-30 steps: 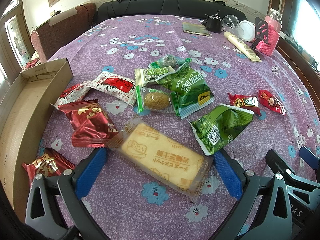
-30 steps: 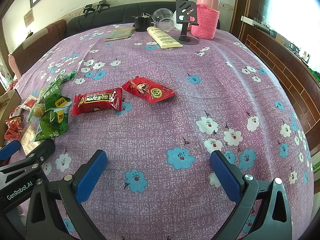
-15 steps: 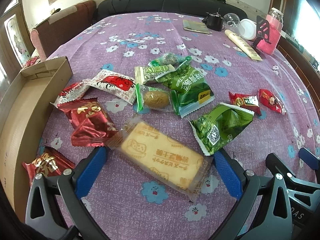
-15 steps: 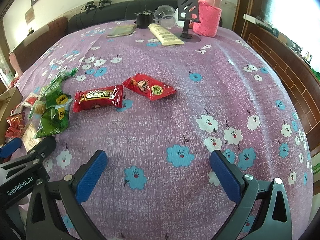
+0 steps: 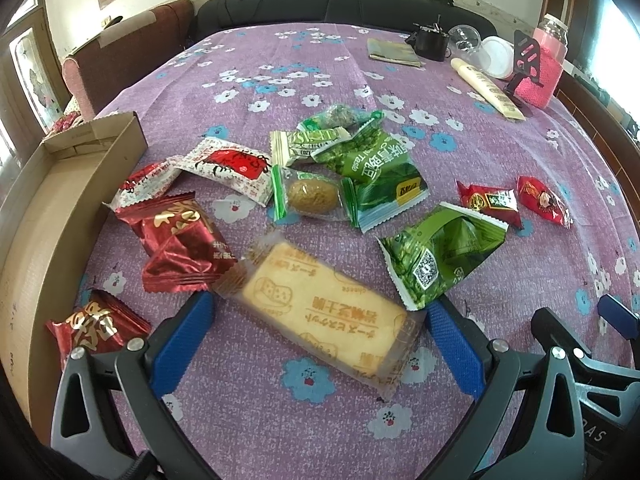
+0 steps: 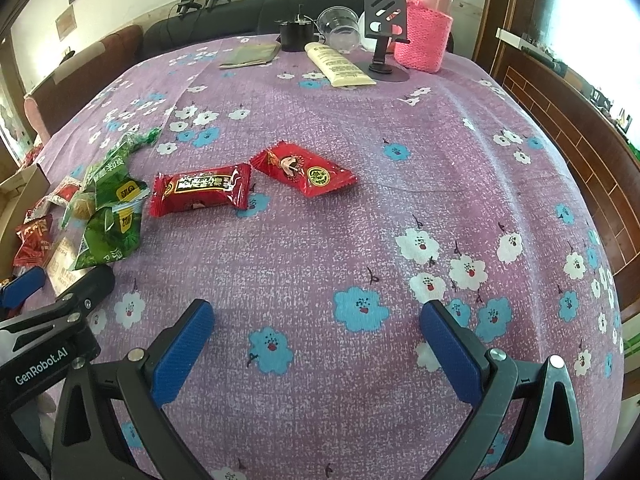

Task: Organize snacks
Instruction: 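Grasp a red candy wrapper with the left tool while the right tool grasps the cream biscuit packet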

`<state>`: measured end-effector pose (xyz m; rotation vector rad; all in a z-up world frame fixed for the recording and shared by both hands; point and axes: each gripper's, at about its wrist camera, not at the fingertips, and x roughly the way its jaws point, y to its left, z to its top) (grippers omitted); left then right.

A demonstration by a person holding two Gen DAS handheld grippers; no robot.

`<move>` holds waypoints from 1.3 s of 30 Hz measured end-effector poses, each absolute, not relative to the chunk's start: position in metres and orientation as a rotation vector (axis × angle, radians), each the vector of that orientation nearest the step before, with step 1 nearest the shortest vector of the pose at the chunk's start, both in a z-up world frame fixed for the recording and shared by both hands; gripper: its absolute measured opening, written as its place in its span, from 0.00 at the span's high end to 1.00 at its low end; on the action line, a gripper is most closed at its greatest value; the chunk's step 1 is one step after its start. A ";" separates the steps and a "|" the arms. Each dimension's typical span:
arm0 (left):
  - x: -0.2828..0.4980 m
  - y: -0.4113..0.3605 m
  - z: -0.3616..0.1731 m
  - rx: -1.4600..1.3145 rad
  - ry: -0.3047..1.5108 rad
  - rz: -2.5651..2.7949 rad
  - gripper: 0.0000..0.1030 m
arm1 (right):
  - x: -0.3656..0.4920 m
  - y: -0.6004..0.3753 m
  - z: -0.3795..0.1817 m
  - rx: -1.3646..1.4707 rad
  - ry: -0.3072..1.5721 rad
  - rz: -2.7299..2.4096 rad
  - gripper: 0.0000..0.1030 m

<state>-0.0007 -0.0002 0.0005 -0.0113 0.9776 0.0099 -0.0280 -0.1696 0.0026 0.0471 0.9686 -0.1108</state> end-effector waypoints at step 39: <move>-0.042 0.136 0.059 -0.003 1.073 -0.289 0.54 | 0.030 -0.013 0.027 0.026 1.109 0.557 0.41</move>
